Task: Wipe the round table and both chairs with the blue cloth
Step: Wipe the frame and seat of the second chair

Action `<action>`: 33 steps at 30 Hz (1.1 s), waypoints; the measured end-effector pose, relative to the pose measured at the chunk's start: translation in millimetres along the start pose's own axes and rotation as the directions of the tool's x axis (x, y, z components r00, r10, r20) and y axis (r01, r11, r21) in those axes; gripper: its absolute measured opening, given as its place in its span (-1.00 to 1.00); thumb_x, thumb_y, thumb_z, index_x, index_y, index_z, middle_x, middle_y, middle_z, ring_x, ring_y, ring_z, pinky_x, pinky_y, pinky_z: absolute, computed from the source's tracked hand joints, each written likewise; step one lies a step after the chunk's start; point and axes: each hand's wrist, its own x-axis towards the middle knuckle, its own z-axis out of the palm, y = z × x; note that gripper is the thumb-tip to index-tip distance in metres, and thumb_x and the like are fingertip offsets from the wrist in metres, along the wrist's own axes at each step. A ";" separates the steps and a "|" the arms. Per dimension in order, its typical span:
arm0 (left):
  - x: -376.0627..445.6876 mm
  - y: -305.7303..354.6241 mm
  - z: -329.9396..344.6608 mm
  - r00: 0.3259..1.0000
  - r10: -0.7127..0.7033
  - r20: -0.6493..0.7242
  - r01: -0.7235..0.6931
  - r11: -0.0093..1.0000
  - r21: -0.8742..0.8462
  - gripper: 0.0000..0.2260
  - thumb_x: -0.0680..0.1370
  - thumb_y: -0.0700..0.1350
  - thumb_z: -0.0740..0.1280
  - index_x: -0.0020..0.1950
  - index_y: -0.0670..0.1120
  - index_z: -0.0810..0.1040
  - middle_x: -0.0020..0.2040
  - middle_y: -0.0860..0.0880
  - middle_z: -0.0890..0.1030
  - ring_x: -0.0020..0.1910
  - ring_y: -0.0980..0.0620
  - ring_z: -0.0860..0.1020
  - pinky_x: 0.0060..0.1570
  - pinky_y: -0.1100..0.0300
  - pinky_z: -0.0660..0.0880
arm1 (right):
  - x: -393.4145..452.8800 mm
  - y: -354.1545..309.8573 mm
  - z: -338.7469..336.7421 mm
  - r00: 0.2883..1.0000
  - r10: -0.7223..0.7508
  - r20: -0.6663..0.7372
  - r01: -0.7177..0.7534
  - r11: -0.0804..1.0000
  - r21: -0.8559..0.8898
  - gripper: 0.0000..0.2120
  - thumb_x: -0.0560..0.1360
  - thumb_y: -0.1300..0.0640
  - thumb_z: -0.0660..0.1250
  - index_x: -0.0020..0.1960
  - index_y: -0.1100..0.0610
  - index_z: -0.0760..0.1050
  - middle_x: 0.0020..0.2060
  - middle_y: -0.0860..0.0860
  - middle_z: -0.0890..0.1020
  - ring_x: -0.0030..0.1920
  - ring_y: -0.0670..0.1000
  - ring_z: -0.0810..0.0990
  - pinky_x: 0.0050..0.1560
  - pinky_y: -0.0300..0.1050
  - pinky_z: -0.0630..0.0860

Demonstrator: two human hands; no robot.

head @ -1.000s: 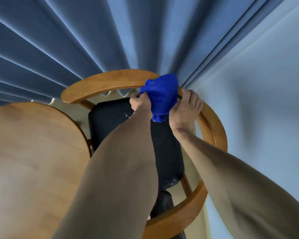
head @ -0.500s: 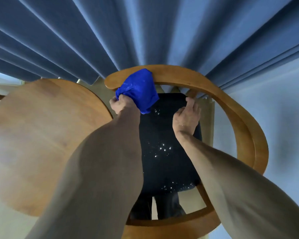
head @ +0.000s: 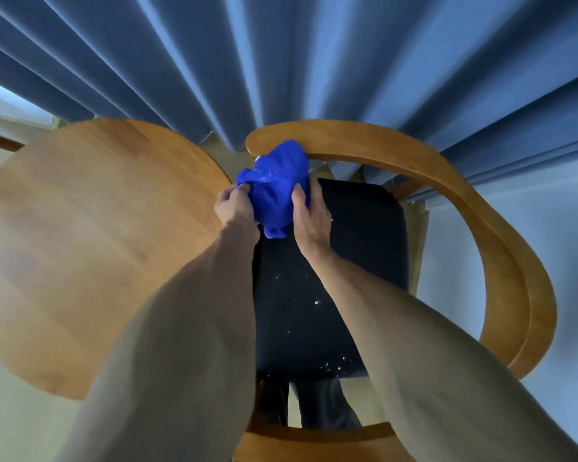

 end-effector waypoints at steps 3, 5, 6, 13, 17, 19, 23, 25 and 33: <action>6.4 -33.4 8.5 0.984 -0.082 0.159 0.068 0.993 0.095 -0.81 0.48 -0.09 0.26 0.02 -0.06 0.60 0.01 -0.09 0.67 -0.07 -0.11 0.66 -0.15 -0.06 0.64 | 10.8 14.3 4.5 0.988 0.153 -0.023 -0.146 0.974 0.176 -0.41 0.46 -0.39 0.19 0.44 -0.22 0.29 0.22 -0.09 0.58 0.16 0.00 0.58 0.21 0.05 0.52; 12.9 -59.7 15.3 0.965 -0.118 0.233 0.090 0.988 0.125 -0.75 0.49 -0.08 0.22 0.05 -0.05 0.63 0.04 -0.12 0.68 -0.02 -0.14 0.65 0.01 -0.13 0.61 | 17.1 32.2 1.3 0.954 0.247 -0.170 -0.217 0.960 0.175 -0.34 0.45 -0.41 0.19 0.48 -0.17 0.26 0.27 -0.01 0.55 0.20 0.08 0.56 0.23 0.09 0.51; 18.0 -72.2 17.7 0.965 -0.121 0.231 0.089 0.986 0.142 -0.76 0.49 -0.10 0.23 0.04 -0.04 0.66 0.03 -0.11 0.68 -0.01 -0.13 0.65 0.05 -0.10 0.59 | 21.7 43.1 -0.8 0.929 0.261 -0.262 -0.239 0.964 0.114 -0.33 0.49 -0.38 0.16 0.51 -0.11 0.23 0.32 0.05 0.52 0.23 0.13 0.54 0.23 0.09 0.50; 56.0 -143.0 3.3 0.960 0.279 0.006 -0.221 0.748 0.626 -0.79 0.48 -0.19 0.19 0.00 -0.04 0.58 -0.14 -0.01 0.60 -0.12 -0.06 0.53 -0.13 0.23 0.38 | 32.7 119.0 -14.7 0.932 -0.288 -0.220 0.043 0.692 -0.720 -0.37 0.56 -0.26 0.16 0.54 -0.02 0.20 0.51 0.20 0.24 0.49 0.24 0.24 0.30 0.26 0.38; 69.4 -162.3 -9.8 0.919 0.386 0.083 -0.310 0.573 0.758 -0.77 0.47 -0.14 0.24 0.10 0.00 0.52 -0.04 0.00 0.58 -0.09 -0.02 0.55 -0.05 0.13 0.52 | 26.8 139.2 9.1 0.974 -0.211 -0.085 0.074 0.650 -0.756 -0.15 0.36 -0.43 0.26 0.53 -0.09 0.15 0.56 0.19 0.13 0.57 0.24 0.02 0.37 0.34 0.30; 76.2 -159.8 -10.1 0.917 0.380 0.120 -0.336 0.576 0.745 -0.79 0.48 -0.13 0.21 0.10 -0.01 0.50 -0.05 -0.01 0.57 -0.08 -0.04 0.56 -0.04 0.10 0.55 | 29.5 137.1 15.5 0.974 -0.194 -0.113 0.045 0.659 -0.751 -0.06 0.28 -0.51 0.24 0.53 -0.11 0.13 0.56 0.20 0.12 0.57 0.26 0.00 0.37 0.38 0.27; 85.3 -150.7 -12.9 0.917 0.349 0.194 -0.380 0.616 0.689 -0.84 0.48 -0.17 0.18 0.02 -0.06 0.48 -0.17 -0.01 0.52 -0.13 -0.08 0.54 -0.08 0.13 0.52 | 34.5 133.9 15.9 0.977 -0.187 -0.107 0.035 0.627 -0.778 0.01 0.23 -0.53 0.31 0.53 -0.10 0.12 0.56 0.21 0.11 0.56 0.28 0.00 0.35 0.38 0.31; 84.7 -150.1 -17.1 0.892 0.356 0.278 -0.446 0.599 0.664 -0.85 0.47 -0.18 0.18 0.00 -0.09 0.48 -0.19 -0.03 0.54 -0.19 -0.05 0.54 -0.19 0.15 0.52 | 34.1 134.5 16.2 0.978 -0.178 -0.105 0.032 0.629 -0.776 -0.01 0.24 -0.48 0.37 0.52 -0.09 0.13 0.56 0.20 0.09 0.57 0.26 -0.03 0.37 0.37 0.29; 101.4 -122.9 -25.6 0.894 0.302 0.331 -0.444 0.692 0.569 -0.82 0.49 -0.21 0.19 -0.04 -0.22 0.56 -0.23 -0.16 0.58 -0.23 -0.10 0.53 -0.26 0.16 0.44 | 35.1 134.1 19.3 0.973 -0.186 -0.136 0.016 0.641 -0.767 -0.08 0.27 -0.39 0.43 0.48 -0.06 0.21 0.56 0.19 0.11 0.56 0.25 -0.01 0.37 0.38 0.29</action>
